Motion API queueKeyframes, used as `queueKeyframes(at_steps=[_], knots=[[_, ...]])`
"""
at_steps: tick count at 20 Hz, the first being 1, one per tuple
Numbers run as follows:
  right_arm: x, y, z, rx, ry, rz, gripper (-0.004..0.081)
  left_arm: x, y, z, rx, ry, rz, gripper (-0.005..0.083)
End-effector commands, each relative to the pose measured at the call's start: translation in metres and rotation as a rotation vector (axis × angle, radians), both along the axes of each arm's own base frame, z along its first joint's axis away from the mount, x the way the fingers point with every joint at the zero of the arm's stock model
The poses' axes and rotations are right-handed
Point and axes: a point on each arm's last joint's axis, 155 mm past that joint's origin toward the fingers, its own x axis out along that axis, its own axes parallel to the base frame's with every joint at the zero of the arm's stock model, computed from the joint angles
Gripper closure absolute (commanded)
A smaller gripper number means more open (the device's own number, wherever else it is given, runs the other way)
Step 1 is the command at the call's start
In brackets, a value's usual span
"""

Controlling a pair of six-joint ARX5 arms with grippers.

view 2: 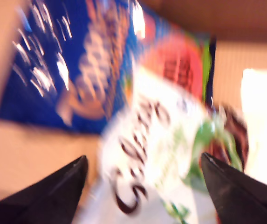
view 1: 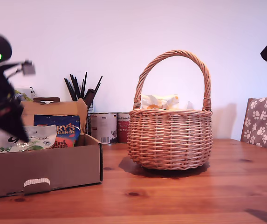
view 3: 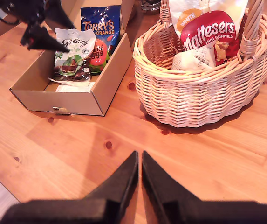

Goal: Move the bags of Easter eggs from the cardboard box on the left into the woven basket on the right side.

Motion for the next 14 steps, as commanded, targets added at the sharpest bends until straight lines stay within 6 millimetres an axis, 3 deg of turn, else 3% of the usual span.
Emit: queueKeyframes(at_steps=[1, 14], knots=[[0.000, 0.001, 0.004, 0.004, -0.010, 0.004, 0.0783, -0.013, 0.002, -0.025, 0.008, 0.083, 0.005, 0.0064], [0.002, 0.002, 0.006, 0.007, -0.019, 0.004, 0.0783, -0.056, -0.011, -0.036, 0.004, 0.274, 0.012, 0.0067]])
